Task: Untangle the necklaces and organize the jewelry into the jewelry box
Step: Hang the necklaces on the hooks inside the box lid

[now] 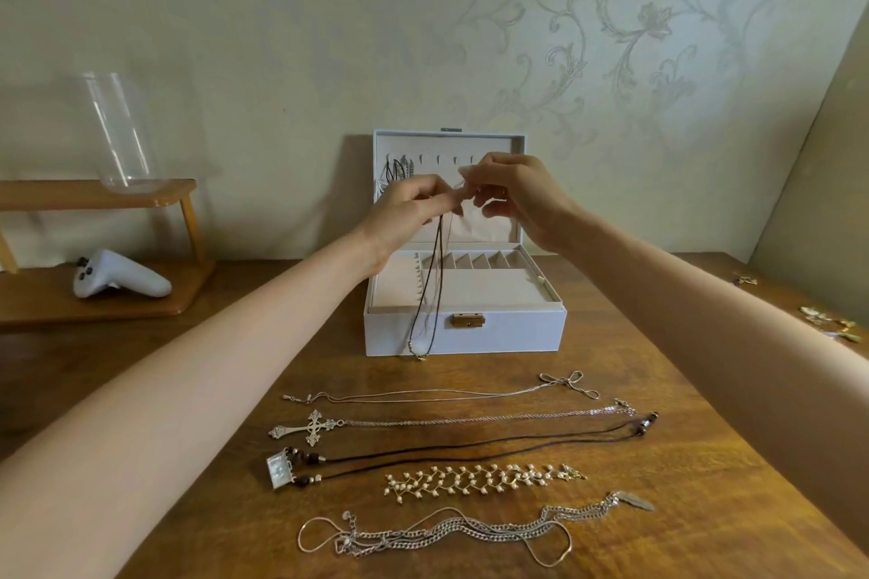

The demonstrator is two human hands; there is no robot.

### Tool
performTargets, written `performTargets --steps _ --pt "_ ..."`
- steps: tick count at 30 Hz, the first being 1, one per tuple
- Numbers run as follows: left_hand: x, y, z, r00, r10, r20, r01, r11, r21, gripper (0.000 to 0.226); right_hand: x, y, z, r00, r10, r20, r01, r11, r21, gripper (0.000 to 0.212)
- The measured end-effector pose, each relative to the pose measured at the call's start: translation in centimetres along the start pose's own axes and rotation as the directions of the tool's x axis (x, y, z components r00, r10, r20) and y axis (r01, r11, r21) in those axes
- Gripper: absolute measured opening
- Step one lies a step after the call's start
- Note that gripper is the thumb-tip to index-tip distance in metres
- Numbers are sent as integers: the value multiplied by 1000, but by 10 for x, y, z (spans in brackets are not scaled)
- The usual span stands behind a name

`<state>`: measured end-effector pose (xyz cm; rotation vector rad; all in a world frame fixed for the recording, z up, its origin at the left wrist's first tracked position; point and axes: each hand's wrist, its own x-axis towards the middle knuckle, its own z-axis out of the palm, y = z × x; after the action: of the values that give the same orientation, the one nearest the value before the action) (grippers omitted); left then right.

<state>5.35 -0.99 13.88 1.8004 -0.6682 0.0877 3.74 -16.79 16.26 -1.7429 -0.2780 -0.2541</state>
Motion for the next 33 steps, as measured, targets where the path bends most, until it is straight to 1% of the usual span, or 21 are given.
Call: performTargets --steps 2,4,8,11,13,15,17,19,21,23,24,27,28,30,31,33 --pt "0 1 0 998 46 -48 -48 998 -40 15 0 0 -2 1000 9 6 -9 998 61 22" --pt "1 1 -1 994 64 -90 -68 997 -44 15 0 0 -3 1000 9 12 -10 996 83 23" --pt "2 4 -1 990 53 -133 -64 995 -77 17 1 1 -4 1000 -9 13 7 994 106 22" --pt "4 7 -2 989 26 -144 -38 996 -83 25 1 0 -4 1000 -23 3 22 996 85 18" --pt "4 10 -3 997 -11 -75 1 992 -129 31 1 0 -2 1000 -28 -9 29 997 75 16" --pt "3 12 -2 996 -62 57 69 989 -133 31 2 -2 0 999 -41 -29 44 993 113 17" --pt "3 14 2 975 -139 174 159 981 -109 26 3 -4 2 997 -50 -59 59 986 157 21" --pt "4 14 5 949 -197 247 237 961 -143 28 3 -3 2 994 -54 -93 69 984 167 24" --pt "8 14 6 935 -246 255 300 932 -202 31 0 -1 0 989 -68 -135 84 989 119 24" --pt "13 12 4 924 -313 221 364 895 -257 28 -3 3 0 986 -73 -148 86 993 80 23" --pt "15 11 4 915 -345 210 395 873 -286 25 -5 5 0 987 -67 -147 81 993 87 23" --pt "18 11 4 880 -425 213 474 810 -345 18 -10 9 4 988 -41 -149 63 987 147 18" --pt "19 12 5 872 -440 215 489 800 -347 21 -12 10 6 988 -28 -149 53 984 170 15" --pt "22 13 6 870 -447 208 492 802 -339 35 -14 10 10 991 7 -137 23 975 222 9" --pt "23 14 6 873 -442 206 488 808 -330 40 -15 11 11 991 28 -128 5 968 250 11" --pt "26 19 5 875 -439 205 483 819 -310 36 -15 13 12 990 79 -117 -38 945 324 11"
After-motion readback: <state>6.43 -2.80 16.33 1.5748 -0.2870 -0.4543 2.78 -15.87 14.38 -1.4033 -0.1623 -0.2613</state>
